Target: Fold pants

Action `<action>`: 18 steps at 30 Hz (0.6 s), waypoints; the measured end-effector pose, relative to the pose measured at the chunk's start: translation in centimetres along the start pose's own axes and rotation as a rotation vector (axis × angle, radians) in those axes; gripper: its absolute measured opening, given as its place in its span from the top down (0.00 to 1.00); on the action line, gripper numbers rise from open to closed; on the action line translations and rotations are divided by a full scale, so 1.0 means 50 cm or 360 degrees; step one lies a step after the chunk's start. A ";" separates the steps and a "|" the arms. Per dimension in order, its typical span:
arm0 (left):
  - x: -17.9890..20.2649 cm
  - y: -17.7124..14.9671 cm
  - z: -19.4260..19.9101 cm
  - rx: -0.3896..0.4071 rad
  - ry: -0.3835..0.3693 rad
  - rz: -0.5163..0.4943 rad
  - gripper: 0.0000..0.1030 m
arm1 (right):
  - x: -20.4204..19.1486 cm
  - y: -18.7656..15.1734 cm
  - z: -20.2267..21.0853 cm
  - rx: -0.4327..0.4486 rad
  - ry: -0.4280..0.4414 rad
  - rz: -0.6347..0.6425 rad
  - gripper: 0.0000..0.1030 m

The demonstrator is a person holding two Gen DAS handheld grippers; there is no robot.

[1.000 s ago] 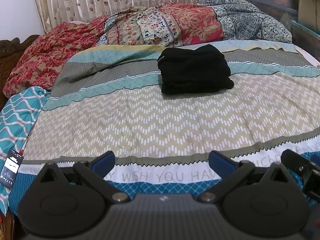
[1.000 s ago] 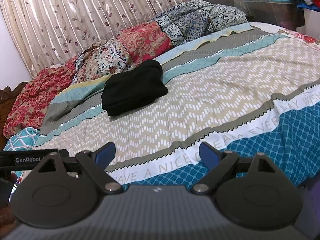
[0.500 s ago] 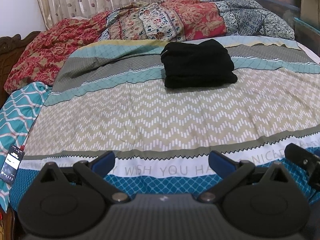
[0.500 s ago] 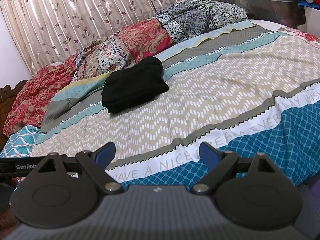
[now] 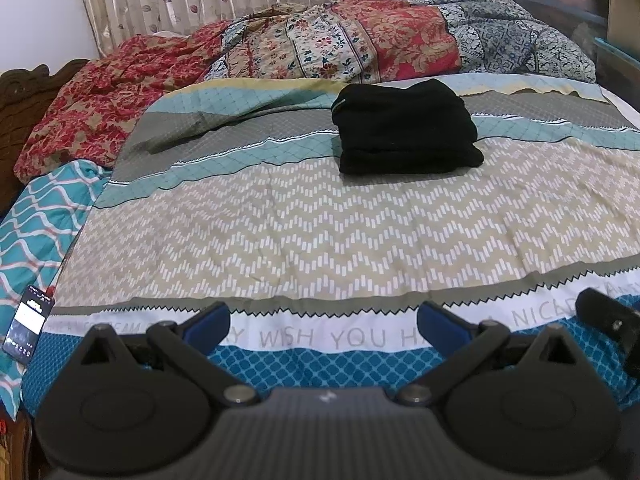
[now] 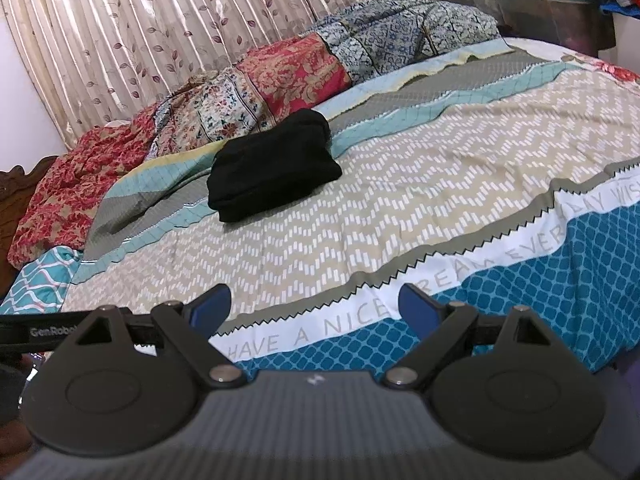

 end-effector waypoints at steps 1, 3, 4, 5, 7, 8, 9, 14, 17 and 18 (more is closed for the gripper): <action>-0.001 0.000 -0.001 -0.0002 0.0001 0.0001 0.00 | -0.003 0.002 0.004 0.0015 0.0004 0.0012 0.10; -0.003 0.000 -0.002 -0.0004 0.0004 0.0007 0.00 | -0.009 0.005 0.008 0.0038 0.0010 0.0037 0.10; -0.004 0.000 -0.002 -0.0004 0.0004 0.0011 0.00 | -0.011 0.006 0.009 0.0041 0.0012 0.0045 0.10; -0.005 0.000 -0.002 -0.0005 0.0004 0.0013 0.00 | -0.011 0.005 0.008 0.0036 0.0013 0.0045 0.10; -0.006 0.000 -0.001 -0.0001 0.0007 0.0013 0.00 | -0.008 0.004 0.003 0.0018 0.0010 0.0033 0.10; -0.006 0.000 -0.001 0.0001 0.0009 0.0011 0.00 | -0.007 0.003 0.001 0.0010 0.0008 0.0025 0.10; -0.006 -0.001 -0.001 0.0002 0.0011 0.0009 0.00 | -0.005 0.003 -0.001 0.0004 0.0007 0.0017 0.10; -0.006 -0.003 -0.004 -0.0002 0.0019 0.0001 0.00 | -0.008 0.003 0.000 0.0008 0.0009 0.0021 0.10; -0.006 -0.003 -0.005 -0.0005 0.0022 -0.0003 0.00 | -0.009 0.001 -0.001 0.0002 0.0010 0.0021 0.10; -0.006 -0.003 -0.004 -0.0004 0.0023 -0.0003 0.00 | -0.008 0.001 -0.002 -0.0001 0.0011 0.0019 0.10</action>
Point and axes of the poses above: each gripper's, at about its wrist camera, not at the fingertips, and z roughly against the way its jaws point, x to its right, y to its top, the point moved 7 cm from there along -z, roughly the way its jaws point, and after that the axes turned 7 degrees about -x, right-handed, at the moved point
